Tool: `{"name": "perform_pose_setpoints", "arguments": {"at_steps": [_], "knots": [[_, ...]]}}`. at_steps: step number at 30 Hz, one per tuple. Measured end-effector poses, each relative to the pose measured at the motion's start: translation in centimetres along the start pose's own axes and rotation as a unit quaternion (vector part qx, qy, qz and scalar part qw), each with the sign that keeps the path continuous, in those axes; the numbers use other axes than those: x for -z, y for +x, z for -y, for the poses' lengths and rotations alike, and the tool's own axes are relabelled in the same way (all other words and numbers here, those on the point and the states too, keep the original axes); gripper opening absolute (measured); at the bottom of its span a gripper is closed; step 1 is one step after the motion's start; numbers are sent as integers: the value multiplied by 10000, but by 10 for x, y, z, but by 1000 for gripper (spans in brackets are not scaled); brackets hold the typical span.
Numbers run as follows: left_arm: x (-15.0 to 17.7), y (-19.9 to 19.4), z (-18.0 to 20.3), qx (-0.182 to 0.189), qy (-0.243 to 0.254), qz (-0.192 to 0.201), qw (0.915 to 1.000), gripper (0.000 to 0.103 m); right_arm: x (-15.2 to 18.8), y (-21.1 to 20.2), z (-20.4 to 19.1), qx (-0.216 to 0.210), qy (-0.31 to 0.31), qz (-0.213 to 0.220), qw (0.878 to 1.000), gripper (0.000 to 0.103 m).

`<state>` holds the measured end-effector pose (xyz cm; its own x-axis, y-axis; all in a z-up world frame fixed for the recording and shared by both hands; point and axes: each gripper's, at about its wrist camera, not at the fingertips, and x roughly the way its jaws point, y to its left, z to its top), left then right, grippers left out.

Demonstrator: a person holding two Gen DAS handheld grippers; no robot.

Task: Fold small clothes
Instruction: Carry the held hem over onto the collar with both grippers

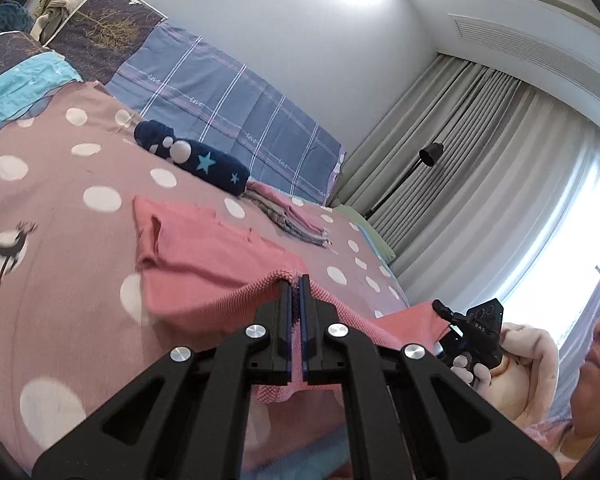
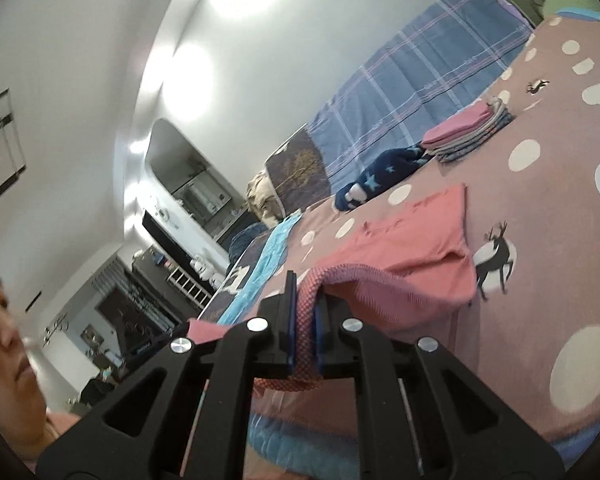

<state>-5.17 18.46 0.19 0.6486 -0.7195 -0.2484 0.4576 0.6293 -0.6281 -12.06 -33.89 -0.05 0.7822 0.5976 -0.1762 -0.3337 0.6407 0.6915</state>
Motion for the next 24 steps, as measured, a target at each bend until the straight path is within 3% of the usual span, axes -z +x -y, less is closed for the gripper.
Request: {"name": "perform_pose_setpoints", "arguments": {"at_steps": [5,13,17,21,24], "knots": [[-34,36,-18,-121,20,3,9999,2,-33,38,17,256,188,28,9995,9],[-92,137,-72,-576,85,-349,9977,2,-87,118,54,712,325,-229,9967,9],[-88,190,-119,-988,-117,-735,9923,2,-98,169,94,1369,443,-484,9884,9],[-65,230,-167,-1576,-341,-1215,9794,3,-85,220,143,2102,438,-1043,9711,11],[-55,227,-177,-1526,-399,-1193,9802,3,-69,241,171,2381,404,-1435,9597,13]]}}
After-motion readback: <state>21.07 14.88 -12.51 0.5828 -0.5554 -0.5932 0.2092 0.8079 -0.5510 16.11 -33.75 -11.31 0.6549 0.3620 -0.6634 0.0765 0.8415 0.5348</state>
